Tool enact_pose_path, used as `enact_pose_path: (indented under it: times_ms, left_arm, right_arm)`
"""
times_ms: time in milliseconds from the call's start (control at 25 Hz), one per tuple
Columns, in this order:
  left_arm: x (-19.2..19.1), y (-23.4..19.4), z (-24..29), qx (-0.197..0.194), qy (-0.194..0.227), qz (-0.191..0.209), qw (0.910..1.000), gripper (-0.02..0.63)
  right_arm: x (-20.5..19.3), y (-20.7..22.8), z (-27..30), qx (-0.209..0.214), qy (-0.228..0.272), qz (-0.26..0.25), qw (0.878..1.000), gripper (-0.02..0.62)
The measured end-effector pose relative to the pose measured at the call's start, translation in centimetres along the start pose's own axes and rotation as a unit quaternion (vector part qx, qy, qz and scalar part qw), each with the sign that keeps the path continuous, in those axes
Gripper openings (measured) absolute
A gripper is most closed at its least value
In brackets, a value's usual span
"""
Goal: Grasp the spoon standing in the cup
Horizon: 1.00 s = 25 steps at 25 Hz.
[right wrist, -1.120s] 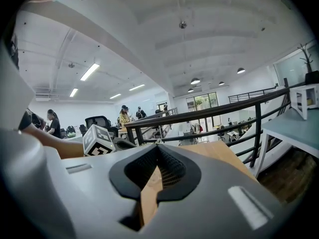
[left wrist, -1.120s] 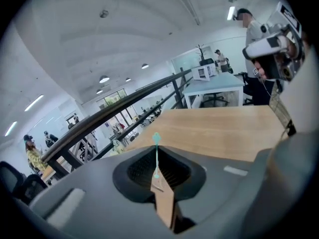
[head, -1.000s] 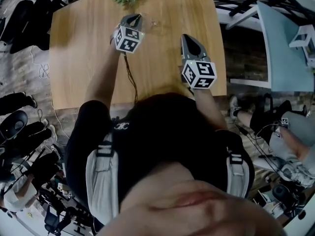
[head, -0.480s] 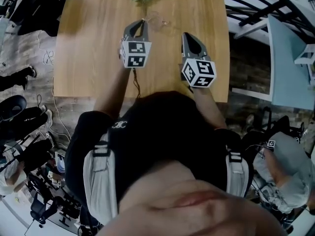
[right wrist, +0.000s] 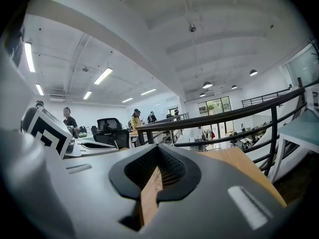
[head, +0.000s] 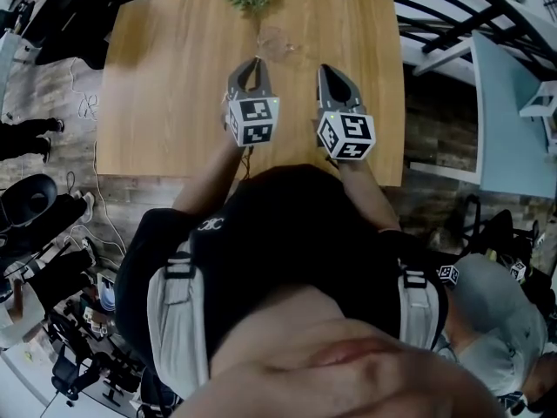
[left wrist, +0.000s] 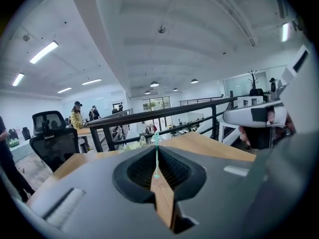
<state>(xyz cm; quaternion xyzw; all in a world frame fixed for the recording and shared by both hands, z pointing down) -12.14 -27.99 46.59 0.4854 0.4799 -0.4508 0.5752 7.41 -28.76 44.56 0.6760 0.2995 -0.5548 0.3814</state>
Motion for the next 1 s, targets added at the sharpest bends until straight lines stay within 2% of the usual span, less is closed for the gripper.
enact_pose_path:
  times_ms: [680,1000]
  left_arm:
    - [2.5,1.6,-0.9,-0.041,0.057,-0.009,0.9975,0.025]
    - [2.7,2.0,-0.7,-0.053,0.06,-0.008,0.9967,0.025]
  right_arm:
    - [0.4,0.2,-1.2,-0.017,0.023,-0.007,1.0,-0.002]
    - [0.5,0.2,-1.2,-0.016,0.026,-0.008,1.0,-0.002]
Point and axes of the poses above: the fingertips, and each gripper's own axes: z forward along the fingers, y to its right, x out of its top, the point moved 9 cm from there along -z, backward along the fingers, and after that the axes turned 15 degrees about y, right-handed, at the moved point
